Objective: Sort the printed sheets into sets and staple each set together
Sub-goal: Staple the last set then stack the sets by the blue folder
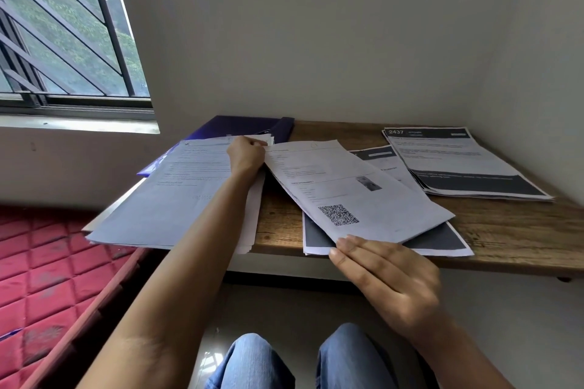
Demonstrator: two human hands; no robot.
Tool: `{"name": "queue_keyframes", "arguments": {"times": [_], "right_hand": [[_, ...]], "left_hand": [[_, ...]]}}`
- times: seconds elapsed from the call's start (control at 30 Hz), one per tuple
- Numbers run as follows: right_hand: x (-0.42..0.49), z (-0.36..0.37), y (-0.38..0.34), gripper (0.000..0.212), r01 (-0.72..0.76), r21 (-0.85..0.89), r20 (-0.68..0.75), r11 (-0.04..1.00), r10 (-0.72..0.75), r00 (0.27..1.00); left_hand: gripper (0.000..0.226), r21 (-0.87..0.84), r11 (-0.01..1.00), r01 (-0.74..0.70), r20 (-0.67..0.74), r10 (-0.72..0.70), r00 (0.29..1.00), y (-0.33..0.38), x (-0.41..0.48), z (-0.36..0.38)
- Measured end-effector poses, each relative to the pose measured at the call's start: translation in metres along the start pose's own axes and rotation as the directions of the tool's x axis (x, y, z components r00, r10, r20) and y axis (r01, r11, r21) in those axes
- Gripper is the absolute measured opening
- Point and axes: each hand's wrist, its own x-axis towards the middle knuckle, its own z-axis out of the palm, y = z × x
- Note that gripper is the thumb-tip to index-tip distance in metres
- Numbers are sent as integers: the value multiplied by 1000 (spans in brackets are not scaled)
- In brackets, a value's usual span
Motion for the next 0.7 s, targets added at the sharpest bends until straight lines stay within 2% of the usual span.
{"name": "queue_keyframes", "arguments": {"times": [0.23,0.5,0.7], "right_hand": [[-7,2,0,15,-13,3,37,1000,12,999],[-17,7,-3,18,-91,24,37,996,90,995],[-19,9,-8,12,-117,21,48,993,116,992]], "left_hand": [[36,-10,999,32,12,-31,999,0,-1,1],[35,-19,1000,23,5,-23,1000,-1,0,1],[36,-23,999,22,-1,-22,1000,-1,-1,1]]}}
